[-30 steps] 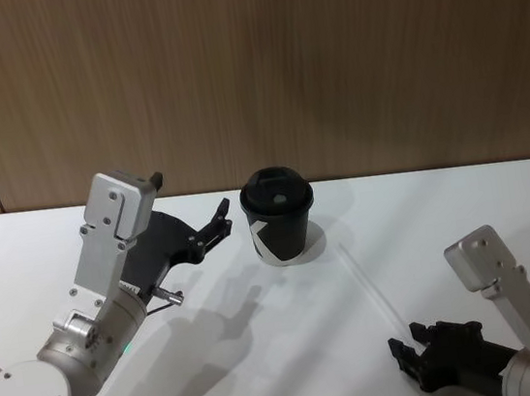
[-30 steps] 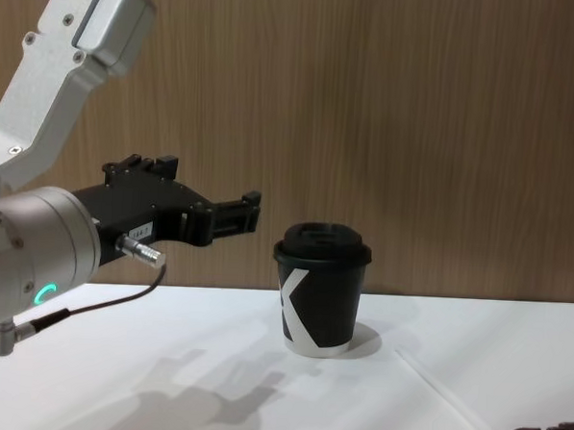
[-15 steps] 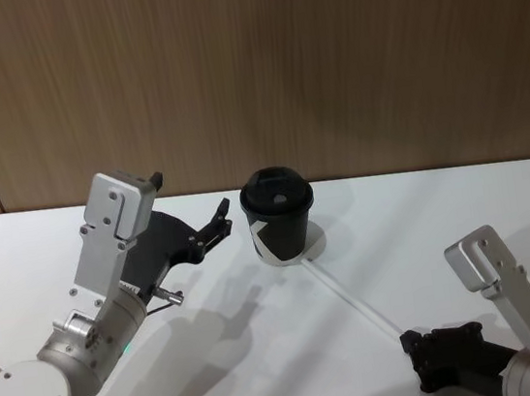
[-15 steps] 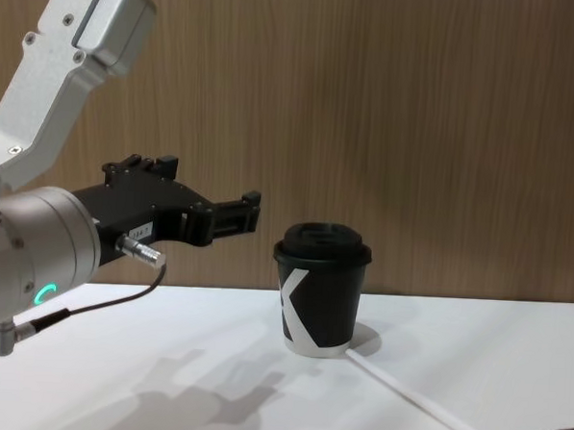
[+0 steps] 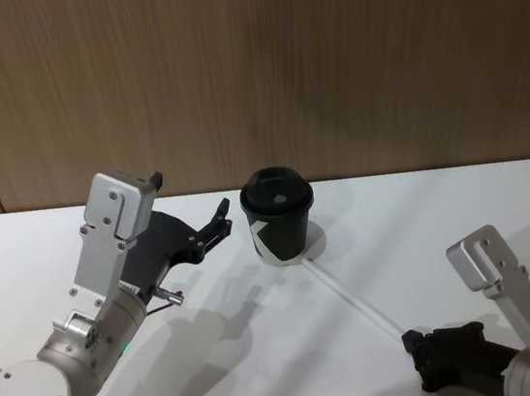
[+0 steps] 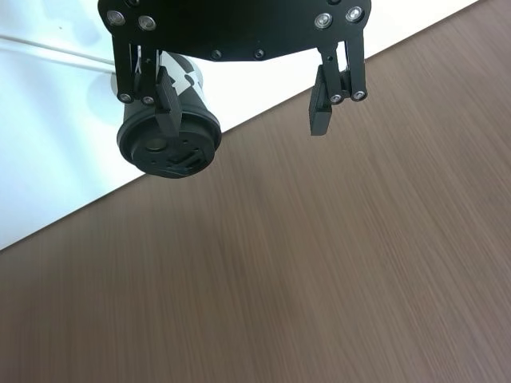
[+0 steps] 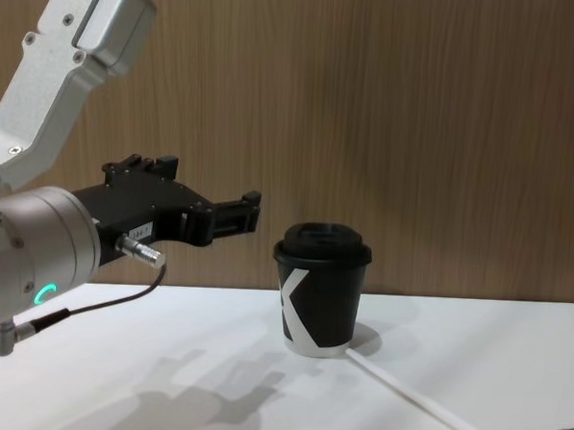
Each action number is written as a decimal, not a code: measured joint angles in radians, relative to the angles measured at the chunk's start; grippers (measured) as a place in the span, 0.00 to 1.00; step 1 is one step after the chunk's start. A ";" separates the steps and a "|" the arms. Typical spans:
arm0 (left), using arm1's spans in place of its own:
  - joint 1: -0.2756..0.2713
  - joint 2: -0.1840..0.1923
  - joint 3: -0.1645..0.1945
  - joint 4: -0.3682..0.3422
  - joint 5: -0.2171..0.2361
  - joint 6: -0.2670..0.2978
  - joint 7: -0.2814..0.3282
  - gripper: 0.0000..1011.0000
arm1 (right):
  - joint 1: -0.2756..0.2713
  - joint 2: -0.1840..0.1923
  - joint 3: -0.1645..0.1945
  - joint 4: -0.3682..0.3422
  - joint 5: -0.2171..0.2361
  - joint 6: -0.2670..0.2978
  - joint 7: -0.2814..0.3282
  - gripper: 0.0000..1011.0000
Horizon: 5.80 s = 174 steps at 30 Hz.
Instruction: Pick up the straw with one hand, pass it to the other hand, and insert it into the cup.
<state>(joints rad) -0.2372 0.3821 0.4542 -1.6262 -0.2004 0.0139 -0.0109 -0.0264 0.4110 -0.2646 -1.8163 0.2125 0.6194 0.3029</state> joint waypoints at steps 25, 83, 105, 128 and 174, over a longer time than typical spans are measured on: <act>0.000 0.000 0.000 0.000 0.000 0.000 0.000 0.99 | -0.071 0.005 0.176 -0.006 0.010 -0.148 -0.049 0.00; 0.000 0.000 0.000 0.000 0.000 0.000 0.000 0.99 | 0.061 0.152 0.114 -0.001 0.177 -0.662 0.353 0.00; 0.000 0.000 0.000 0.000 0.000 0.000 0.000 0.99 | 0.116 0.131 0.031 -0.030 0.233 -0.614 0.391 0.00; -0.001 0.008 -0.003 -0.013 -0.011 0.018 -0.030 0.99 | 0.130 0.126 0.006 -0.042 0.247 -0.601 0.394 0.00; 0.135 0.139 -0.175 -0.162 -0.479 -0.115 -0.509 0.99 | 0.132 0.125 0.002 -0.043 0.250 -0.599 0.395 0.00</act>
<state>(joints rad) -0.1024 0.5213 0.2796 -1.7883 -0.6794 -0.1011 -0.5201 0.1052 0.5363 -0.2627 -1.8597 0.4623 0.0202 0.6975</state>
